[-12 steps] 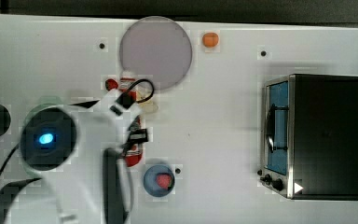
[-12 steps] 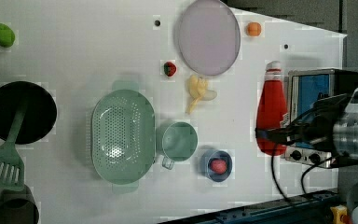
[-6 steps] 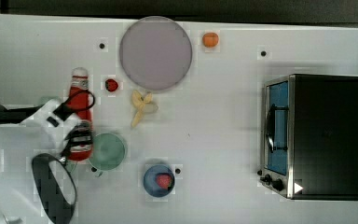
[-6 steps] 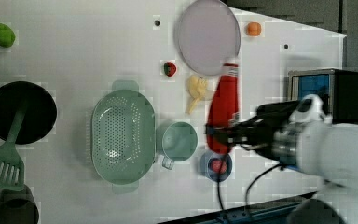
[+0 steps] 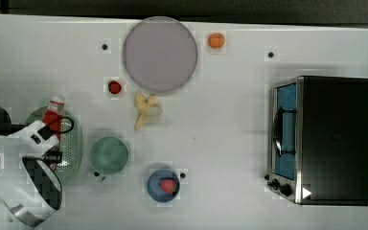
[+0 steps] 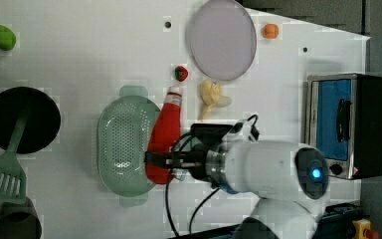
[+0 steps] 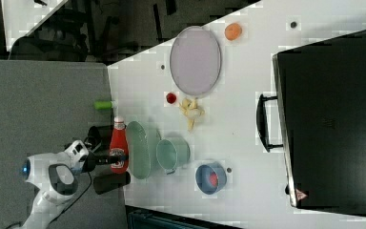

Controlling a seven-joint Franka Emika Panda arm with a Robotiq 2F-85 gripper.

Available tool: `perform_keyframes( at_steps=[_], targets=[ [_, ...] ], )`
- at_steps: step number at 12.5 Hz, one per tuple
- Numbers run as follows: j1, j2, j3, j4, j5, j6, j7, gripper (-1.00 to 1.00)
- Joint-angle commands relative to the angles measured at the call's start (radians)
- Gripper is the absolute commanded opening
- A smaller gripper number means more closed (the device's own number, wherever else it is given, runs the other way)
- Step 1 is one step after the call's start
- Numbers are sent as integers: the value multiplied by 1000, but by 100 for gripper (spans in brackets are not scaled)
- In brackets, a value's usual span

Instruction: Pick Ketchup from the table and place it in strainer.

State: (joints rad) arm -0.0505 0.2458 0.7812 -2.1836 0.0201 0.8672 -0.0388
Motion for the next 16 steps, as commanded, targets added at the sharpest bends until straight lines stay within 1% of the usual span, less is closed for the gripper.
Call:
perform_keyframes(
  at_steps=[1,4,5,7,8,10,12,13,15,16],
  targets=[
    [33,62,8,-14,-39,88,128,26],
    [51,170,-5,-14,-57,195,128,26],
    [57,195,-13,-14,-72,201,128,32],
    [73,225,-35,-12,-111,205,128,73],
    [74,225,-35,-9,-111,213,132,100],
    [69,185,-31,4,-108,215,189,100],
    [47,99,-31,15,-107,182,281,100],
    [28,48,-31,26,-107,140,295,100],
    [-32,-54,-32,62,-92,-1,288,100],
    [-67,-96,-34,90,-61,-82,276,100]
  ],
)
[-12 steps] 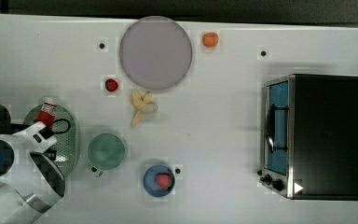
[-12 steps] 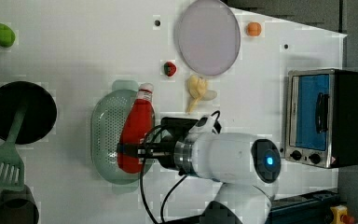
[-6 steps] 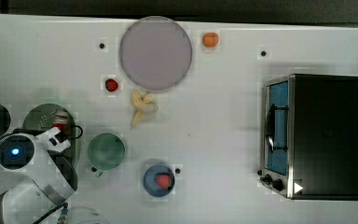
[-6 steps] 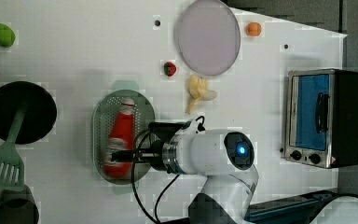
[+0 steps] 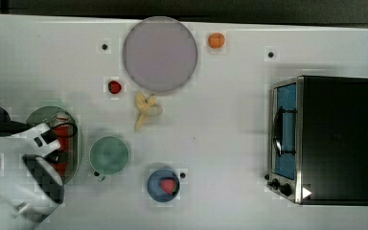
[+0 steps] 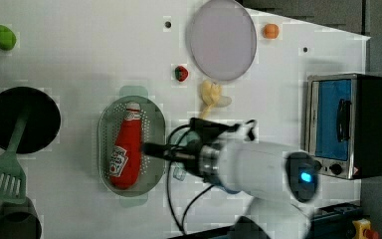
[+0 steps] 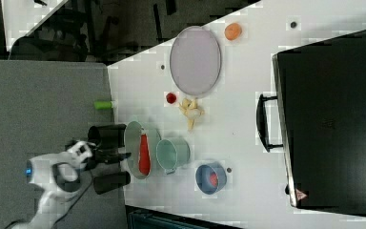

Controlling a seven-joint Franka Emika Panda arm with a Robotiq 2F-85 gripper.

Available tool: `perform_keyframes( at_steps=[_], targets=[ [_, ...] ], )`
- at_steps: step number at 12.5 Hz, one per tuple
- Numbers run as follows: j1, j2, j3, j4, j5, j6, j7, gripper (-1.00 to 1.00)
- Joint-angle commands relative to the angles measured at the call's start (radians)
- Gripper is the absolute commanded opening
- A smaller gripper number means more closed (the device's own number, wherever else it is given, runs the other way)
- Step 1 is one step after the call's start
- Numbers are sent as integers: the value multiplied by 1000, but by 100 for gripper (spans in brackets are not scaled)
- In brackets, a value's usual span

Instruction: Pick Ketchup from the table and place it in strainer.

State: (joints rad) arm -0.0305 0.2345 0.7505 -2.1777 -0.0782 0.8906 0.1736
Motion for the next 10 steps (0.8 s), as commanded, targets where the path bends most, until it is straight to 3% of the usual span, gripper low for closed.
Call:
perform_keyframes(
  at_steps=[1,4,7,10],
  targets=[
    [-121,-119,-7,119,78,-190,53,100],
    [-204,-193,-55,256,201,-448,41,100],
    [-260,-231,-175,403,215,-664,41,100],
    [-280,-254,-325,516,213,-822,-13,100]
  ],
)
